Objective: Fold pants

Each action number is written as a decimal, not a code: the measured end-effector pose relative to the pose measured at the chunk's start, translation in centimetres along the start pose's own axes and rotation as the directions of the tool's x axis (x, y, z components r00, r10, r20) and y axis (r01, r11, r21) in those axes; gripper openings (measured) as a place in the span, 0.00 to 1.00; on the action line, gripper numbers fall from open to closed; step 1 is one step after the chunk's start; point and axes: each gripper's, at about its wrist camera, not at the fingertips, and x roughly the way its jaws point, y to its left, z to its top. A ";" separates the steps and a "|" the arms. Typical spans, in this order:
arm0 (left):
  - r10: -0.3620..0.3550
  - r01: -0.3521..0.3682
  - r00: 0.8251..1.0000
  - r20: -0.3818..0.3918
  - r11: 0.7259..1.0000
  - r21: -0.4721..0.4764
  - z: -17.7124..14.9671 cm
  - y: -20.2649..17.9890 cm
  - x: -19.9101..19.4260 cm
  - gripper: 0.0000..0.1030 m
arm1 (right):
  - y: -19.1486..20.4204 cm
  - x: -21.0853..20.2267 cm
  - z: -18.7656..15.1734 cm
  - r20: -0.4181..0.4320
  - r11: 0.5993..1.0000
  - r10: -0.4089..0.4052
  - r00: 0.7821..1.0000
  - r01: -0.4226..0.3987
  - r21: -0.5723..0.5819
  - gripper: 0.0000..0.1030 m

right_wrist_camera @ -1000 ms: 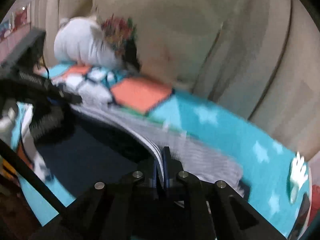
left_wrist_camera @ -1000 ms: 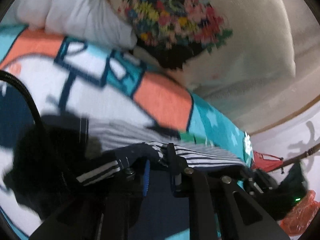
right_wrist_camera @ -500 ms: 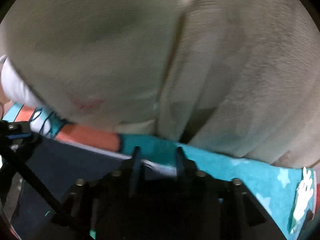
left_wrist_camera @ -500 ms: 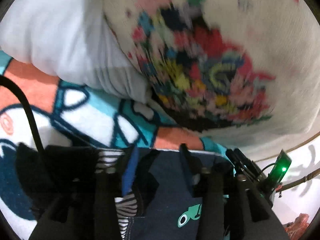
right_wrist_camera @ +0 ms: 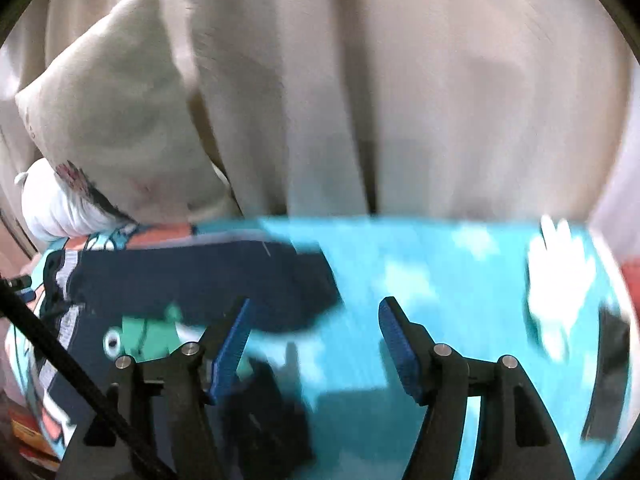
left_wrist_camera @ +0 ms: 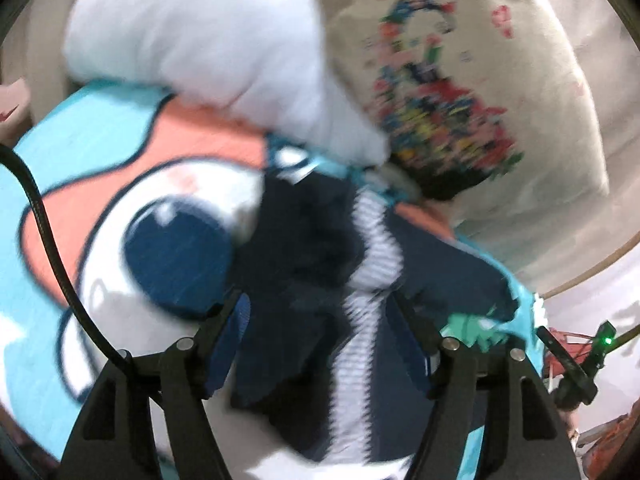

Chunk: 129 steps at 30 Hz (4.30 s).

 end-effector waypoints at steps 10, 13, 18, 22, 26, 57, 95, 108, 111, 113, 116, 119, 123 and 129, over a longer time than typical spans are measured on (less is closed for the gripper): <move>0.065 -0.064 0.997 -0.036 0.998 0.007 -4.8 1.4 1.7 0.67 | 0.0 4.3 -5.7 -0.075 0.945 0.276 0.958 -0.256 0.205 0.21; 0.111 -0.110 0.993 -0.028 0.993 0.033 -5.5 1.1 2.1 0.67 | 0.3 4.5 -6.2 -0.069 0.896 0.388 0.919 -0.358 0.262 0.11; 0.151 -0.150 0.988 -0.010 0.987 0.058 -6.2 0.7 2.6 0.67 | -1.0 1.7 -6.0 0.009 0.927 0.265 0.964 -0.258 0.273 0.07; 0.147 -0.147 0.989 -0.002 0.988 0.048 -6.3 0.9 2.7 0.67 | -2.2 0.5 -5.7 -0.014 0.976 -0.009 1.000 0.012 0.217 0.08; 0.080 -0.080 0.997 0.009 0.997 -0.016 -7.1 2.0 1.7 0.67 | -3.2 -1.0 -5.8 0.004 0.966 -0.019 1.000 0.017 0.257 0.12; 0.002 -0.012 0.996 0.084 0.993 0.116 -5.7 1.3 -1.4 0.69 | 1.2 0.8 -4.3 -0.032 0.971 0.137 0.990 -0.127 0.204 0.51; 0.084 0.006 0.987 -0.137 0.830 0.558 4.1 -11.6 11.1 0.07 | 10.1 13.8 7.3 -0.262 0.912 0.147 0.954 -0.234 -0.338 0.06; -0.085 0.113 0.993 -0.080 0.864 0.491 -4.6 -8.6 1.5 0.08 | 11.7 0.9 0.0 -0.118 0.886 0.182 0.976 -0.214 -0.411 0.06; -0.105 0.130 0.991 -0.079 0.886 0.446 -6.7 -6.4 0.5 0.08 | 10.9 0.7 -4.0 -0.153 0.893 0.167 0.974 -0.215 -0.396 0.06; -0.118 0.141 0.990 -0.082 0.904 0.403 -7.8 -4.6 0.2 0.08 | 10.2 0.9 -6.4 -0.183 0.906 0.151 0.971 -0.210 -0.367 0.06; -0.129 0.153 0.988 -0.089 0.924 0.350 -8.7 -2.5 -0.6 0.09 | 8.8 1.2 -9.0 -0.197 0.926 0.128 0.972 -0.188 -0.329 0.07; -0.142 0.151 0.988 -0.054 0.943 0.298 -9.1 -0.5 -1.9 0.33 | 7.2 -0.2 -9.0 -0.171 0.950 0.174 0.970 -0.212 -0.232 0.19; -0.170 0.157 0.985 0.030 0.952 0.262 -9.6 0.7 -4.1 0.52 | 5.4 -2.2 -8.6 -0.088 0.969 0.156 0.984 -0.170 -0.179 0.47; -0.180 0.164 0.983 0.033 0.947 0.277 -9.6 -0.3 -3.9 0.53 | 1.0 -2.9 -6.8 0.011 0.996 0.091 0.996 -0.091 0.012 0.54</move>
